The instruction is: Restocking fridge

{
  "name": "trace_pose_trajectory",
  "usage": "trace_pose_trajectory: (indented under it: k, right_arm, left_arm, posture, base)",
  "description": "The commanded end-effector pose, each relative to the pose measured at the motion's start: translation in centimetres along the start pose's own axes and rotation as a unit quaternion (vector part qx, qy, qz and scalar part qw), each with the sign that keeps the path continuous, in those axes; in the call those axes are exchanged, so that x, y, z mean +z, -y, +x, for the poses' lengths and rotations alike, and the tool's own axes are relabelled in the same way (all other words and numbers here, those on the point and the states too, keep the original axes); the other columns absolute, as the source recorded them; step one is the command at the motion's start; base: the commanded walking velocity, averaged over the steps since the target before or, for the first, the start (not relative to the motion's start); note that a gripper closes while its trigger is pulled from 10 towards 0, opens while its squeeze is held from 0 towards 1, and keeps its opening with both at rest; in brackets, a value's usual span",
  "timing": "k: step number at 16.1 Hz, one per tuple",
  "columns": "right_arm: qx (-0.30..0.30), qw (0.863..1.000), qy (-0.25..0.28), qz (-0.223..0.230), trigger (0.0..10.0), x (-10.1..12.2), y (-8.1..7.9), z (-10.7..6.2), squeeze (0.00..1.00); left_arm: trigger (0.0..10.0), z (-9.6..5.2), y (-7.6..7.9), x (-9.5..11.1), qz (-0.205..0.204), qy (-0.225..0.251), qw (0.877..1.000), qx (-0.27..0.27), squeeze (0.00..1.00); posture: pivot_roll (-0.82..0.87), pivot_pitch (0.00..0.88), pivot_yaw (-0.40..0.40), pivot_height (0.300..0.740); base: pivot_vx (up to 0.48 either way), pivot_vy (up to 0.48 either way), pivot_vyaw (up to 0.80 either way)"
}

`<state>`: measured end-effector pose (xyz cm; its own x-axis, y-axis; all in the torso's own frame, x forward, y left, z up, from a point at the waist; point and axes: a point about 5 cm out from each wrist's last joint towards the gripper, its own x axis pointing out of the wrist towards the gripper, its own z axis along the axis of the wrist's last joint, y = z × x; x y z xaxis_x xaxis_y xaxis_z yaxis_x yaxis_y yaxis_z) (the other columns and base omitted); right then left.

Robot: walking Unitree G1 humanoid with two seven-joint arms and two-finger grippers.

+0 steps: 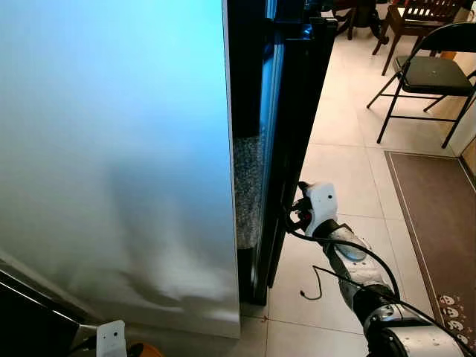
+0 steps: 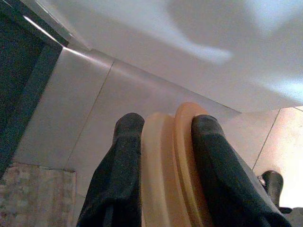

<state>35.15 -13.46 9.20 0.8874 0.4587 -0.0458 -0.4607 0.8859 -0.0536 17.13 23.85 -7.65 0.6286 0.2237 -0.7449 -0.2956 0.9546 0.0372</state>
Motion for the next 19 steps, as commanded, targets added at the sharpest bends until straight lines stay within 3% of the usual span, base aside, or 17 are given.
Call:
trace_pose_trajectory:
  k: [1, 5, 9, 13, 16, 19]
  right_arm:
    - [-0.017, 1.000, -0.002, -0.006, 10.0, 0.2, 0.3, 0.1, 0.00]
    - [-0.088, 0.996, 0.001, -0.009, 10.0, -0.5, 1.7, -1.0, 0.00]
    - [-0.171, 0.985, -0.014, -0.009, 10.0, -2.6, 3.0, -3.5, 0.00]
    - [-0.228, 0.973, -0.029, -0.006, 10.0, -4.3, 3.8, -5.7, 0.00]
    - [-0.293, 0.955, -0.042, -0.016, 10.0, -5.1, 5.9, -8.2, 0.00]
    - [-0.221, 0.971, -0.092, 0.007, 10.0, -6.7, 4.3, -8.1, 0.00]
  left_arm:
    - [10.0, -1.2, 0.7, -4.6, 0.022, -0.089, 0.996, -0.018, 0.00]
    - [10.0, -1.2, 1.0, -4.7, 0.029, -0.091, 0.995, -0.023, 0.00]
    - [10.0, -1.3, 1.1, -4.8, 0.032, -0.091, 0.995, -0.027, 0.00]
    - [10.0, -1.3, 1.1, -4.8, 0.034, -0.092, 0.995, -0.029, 0.00]
    - [10.0, -1.2, 1.1, -4.7, 0.036, -0.091, 0.995, -0.031, 0.00]
    - [10.0, -1.2, 1.1, -4.6, 0.037, -0.090, 0.995, -0.033, 0.00]
  posture:
    - [-0.03, 0.096, -0.005, 0.740]
    - [-0.03, 0.083, -0.005, 0.740]
    - [-0.03, 0.066, -0.010, 0.740]
    - [-0.04, 0.057, -0.012, 0.740]
    - [-0.05, 0.060, -0.012, 0.740]
    - [-0.05, 0.070, -0.014, 0.740]
  base:
    - [0.000, 0.000, 0.00]
    - [0.000, 0.000, 0.00]
    - [0.000, 0.000, 0.00]
    - [0.000, 0.000, 0.00]
    - [0.000, 0.000, 0.00]
    - [0.000, 0.000, 0.00]
